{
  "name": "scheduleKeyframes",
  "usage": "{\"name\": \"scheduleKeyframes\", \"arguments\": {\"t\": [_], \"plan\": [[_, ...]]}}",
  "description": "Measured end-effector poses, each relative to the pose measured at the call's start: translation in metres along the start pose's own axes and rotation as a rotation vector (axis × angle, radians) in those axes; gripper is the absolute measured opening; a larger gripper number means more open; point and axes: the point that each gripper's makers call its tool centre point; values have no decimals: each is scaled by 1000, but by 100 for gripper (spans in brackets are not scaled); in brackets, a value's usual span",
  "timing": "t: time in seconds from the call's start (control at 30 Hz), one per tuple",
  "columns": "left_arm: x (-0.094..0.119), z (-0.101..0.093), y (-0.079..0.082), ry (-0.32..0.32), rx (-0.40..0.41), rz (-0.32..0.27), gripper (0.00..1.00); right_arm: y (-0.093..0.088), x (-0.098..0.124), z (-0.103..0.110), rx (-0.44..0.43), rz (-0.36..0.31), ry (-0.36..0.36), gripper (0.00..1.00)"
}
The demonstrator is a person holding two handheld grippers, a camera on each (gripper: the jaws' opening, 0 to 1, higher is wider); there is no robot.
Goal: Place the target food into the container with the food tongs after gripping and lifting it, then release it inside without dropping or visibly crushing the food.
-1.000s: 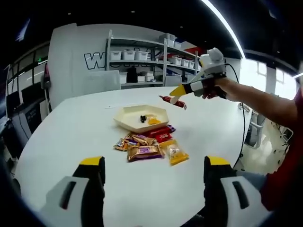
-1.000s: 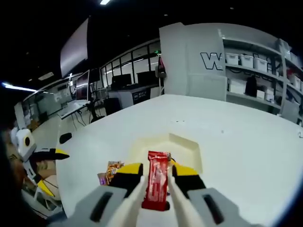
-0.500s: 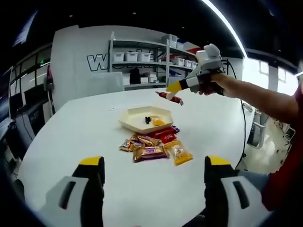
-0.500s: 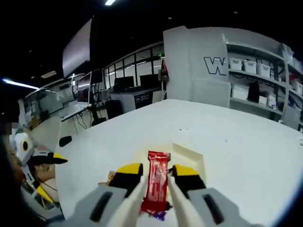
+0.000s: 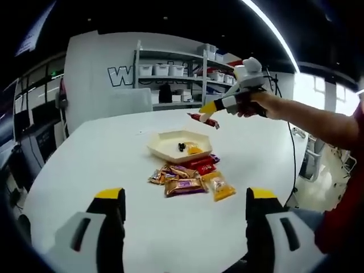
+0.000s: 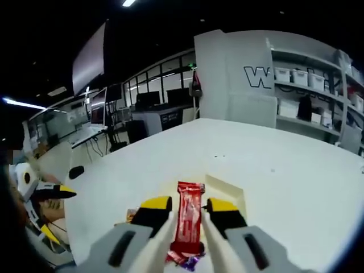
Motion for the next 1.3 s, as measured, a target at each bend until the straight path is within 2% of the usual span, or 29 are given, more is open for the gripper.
{"name": "scheduleKeyframes", "arguments": {"t": [0.13, 0.33, 0.47, 0.6, 0.73, 0.87, 0.93, 1.3], "plan": [[-1, -1, 2, -11, 30, -18, 88, 0, -7, -1, -13, 5, 4, 19], [0, 1, 1, 0, 65, -14, 99, 2, -19, 2, -20, 6, 14, 19], [1, 1, 0, -2, 68, -10, 99, 4, -24, 6, -21, 4, 18, 19], [2, 3, -2, 21, 50, -6, 99, 3, -29, 11, -11, 10, 21, 19], [3, 3, 4, 9, 116, -45, 99, 4, -32, 14, -2, 10, 25, 20], [3, 5, 3, 20, 105, -37, 99, 7, -34, 15, 40, 3, 13, 23], [3, 4, 1, 20, 95, -22, 99, 9, -33, 16, 55, -3, 7, 23], [2, 1, 1, 13, 93, -26, 99, 11, -22, 12, 34, -13, 12, 23]]}}
Point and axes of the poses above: the point that each gripper's makers call its tool centre point, and the gripper's own axes: x roughly backward along the fingers, z roughly to its left, y roughly out of its top, and after that the axes turned 1 degree about -x, right-handed
